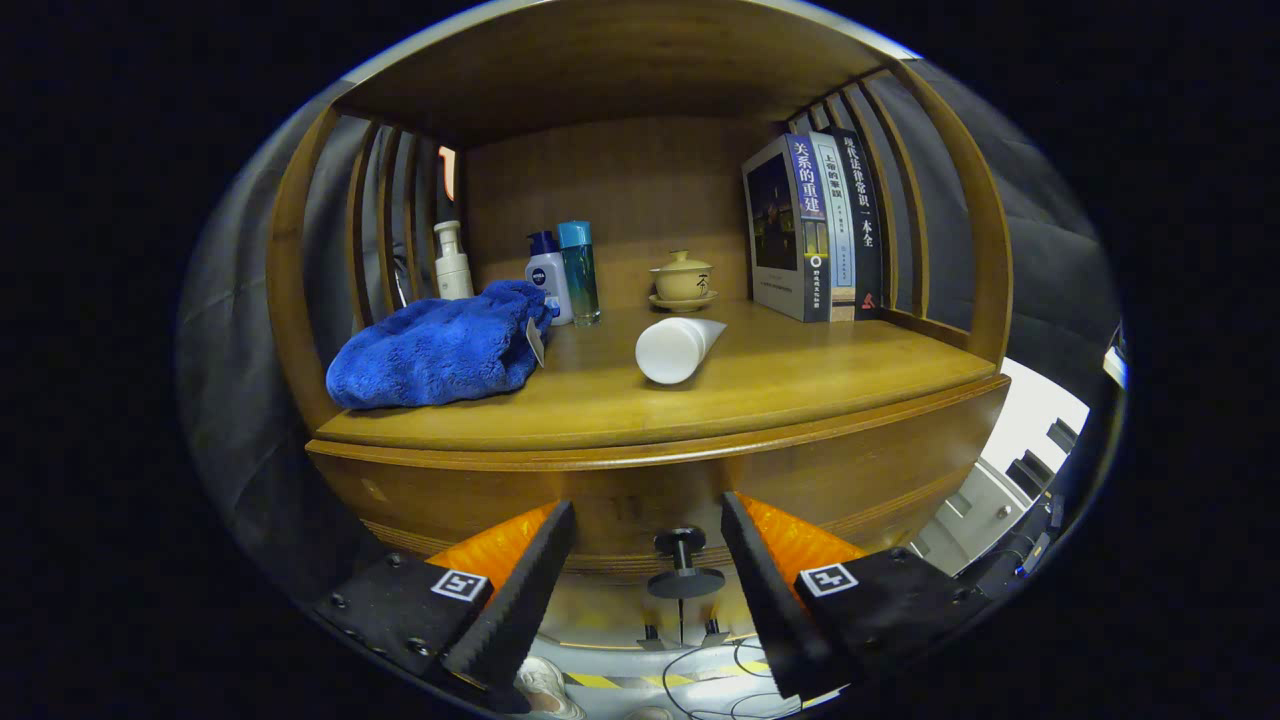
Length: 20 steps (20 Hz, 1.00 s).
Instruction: Pull open the drawer, take out the items inside it, and place them on the countertop above the cabinet.
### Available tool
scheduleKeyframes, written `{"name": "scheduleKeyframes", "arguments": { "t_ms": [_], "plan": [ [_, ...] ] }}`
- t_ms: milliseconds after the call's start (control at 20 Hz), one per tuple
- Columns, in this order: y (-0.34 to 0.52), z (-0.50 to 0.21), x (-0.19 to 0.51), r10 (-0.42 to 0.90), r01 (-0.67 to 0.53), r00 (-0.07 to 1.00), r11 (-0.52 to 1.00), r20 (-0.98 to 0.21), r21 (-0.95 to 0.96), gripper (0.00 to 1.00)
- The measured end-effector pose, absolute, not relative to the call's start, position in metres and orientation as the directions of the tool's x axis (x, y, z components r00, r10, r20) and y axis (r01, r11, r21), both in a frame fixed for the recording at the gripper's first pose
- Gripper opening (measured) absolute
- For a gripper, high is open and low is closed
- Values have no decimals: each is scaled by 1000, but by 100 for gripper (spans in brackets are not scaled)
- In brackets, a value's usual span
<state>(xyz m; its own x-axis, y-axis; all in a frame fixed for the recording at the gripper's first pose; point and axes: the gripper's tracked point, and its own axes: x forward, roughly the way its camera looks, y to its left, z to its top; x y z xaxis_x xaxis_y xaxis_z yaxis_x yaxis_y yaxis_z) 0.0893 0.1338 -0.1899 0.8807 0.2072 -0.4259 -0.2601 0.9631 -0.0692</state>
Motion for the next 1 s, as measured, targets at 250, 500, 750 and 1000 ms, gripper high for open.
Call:
{"name": "scheduleKeyframes", "arguments": {
  "t_ms": [250,500,750,1000],
  "plan": [
    [133,-193,92,208,-261,882,963,-423,-70,98],
    [131,-151,88,211,-261,911,960,-355,-100,99],
    [128,-62,84,212,-255,946,954,-246,-159,99],
    [129,33,74,237,-263,960,947,-152,-184,98]
  ]
}}
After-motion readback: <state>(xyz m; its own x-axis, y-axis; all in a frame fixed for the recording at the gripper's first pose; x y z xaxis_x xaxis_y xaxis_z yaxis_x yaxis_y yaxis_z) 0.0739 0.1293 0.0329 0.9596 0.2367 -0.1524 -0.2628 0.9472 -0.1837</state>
